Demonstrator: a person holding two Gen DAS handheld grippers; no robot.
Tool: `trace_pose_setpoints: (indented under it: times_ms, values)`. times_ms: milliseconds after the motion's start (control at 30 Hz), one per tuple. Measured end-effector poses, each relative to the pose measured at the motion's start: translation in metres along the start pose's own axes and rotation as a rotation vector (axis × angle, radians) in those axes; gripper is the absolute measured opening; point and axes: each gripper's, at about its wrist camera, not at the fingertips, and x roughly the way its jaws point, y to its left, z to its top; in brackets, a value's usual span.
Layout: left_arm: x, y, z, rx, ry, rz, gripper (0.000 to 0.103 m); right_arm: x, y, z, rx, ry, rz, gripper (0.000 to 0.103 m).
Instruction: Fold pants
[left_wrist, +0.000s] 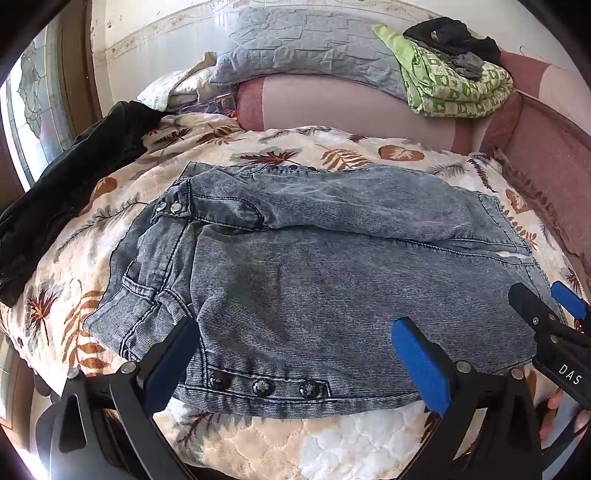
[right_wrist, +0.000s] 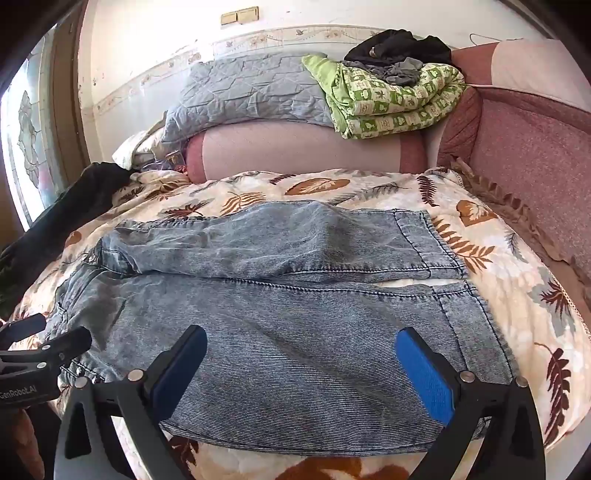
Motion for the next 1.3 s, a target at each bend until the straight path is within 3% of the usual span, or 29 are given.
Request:
trace_pose_setpoints:
  times_ms: [1300]
  values:
    - [0.0036, 0.0048, 0.0011, -0.015, 0.0, 0.015, 0.103, 0.0015, -0.0011, -0.0014, -0.022, 0.048, -0.016, 0.103]
